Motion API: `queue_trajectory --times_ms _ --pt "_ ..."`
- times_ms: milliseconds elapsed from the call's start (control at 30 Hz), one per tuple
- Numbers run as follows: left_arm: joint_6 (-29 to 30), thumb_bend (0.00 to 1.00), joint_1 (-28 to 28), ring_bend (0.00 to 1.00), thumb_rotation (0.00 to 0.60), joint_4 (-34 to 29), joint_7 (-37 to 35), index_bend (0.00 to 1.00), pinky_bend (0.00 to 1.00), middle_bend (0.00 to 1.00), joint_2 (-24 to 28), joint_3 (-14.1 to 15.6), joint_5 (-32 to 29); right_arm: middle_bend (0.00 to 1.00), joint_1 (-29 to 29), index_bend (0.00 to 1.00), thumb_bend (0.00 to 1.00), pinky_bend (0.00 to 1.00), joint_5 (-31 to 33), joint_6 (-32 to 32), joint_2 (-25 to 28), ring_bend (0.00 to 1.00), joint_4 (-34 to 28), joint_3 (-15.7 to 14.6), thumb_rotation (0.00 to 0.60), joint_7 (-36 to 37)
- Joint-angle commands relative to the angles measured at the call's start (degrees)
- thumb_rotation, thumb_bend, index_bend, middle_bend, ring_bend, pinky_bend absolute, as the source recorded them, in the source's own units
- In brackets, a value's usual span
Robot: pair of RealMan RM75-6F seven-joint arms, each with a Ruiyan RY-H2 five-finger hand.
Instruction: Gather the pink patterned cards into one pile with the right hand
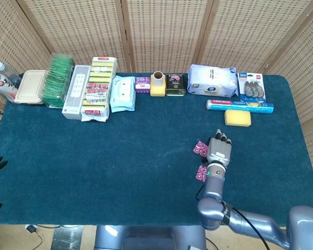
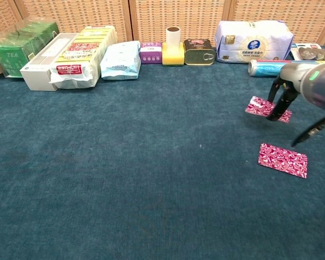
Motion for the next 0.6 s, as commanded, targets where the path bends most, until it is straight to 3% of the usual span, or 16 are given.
queue_trajectory --times_ms 33,433,600 --pt "0.2 0.07 0.0 0.00 0.600 0.1 -0.2 0.00 0.04 0.00 0.0 0.0 0.1 0.01 -1.9 0.36 0.36 0.10 -2.1 0.2 2.2 0.00 -3.2 -2.9 0.598 1.9" --pt "2.2 0.07 1.0 0.00 0.600 0.5 -0.5 0.00 0.04 0.00 0.0 0.1 0.5 0.01 -5.5 0.37 0.36 0.09 -12.7 2.4 5.0 0.00 -9.4 -13.2 0.599 7.5" --pt "2.2 0.08 1.1 0.00 0.600 0.5 -0.4 0.00 0.04 0.00 -0.1 0.2 0.8 0.01 -6.7 0.37 0.36 0.09 -14.7 1.6 5.7 0.00 -9.9 -15.4 0.598 9.6"
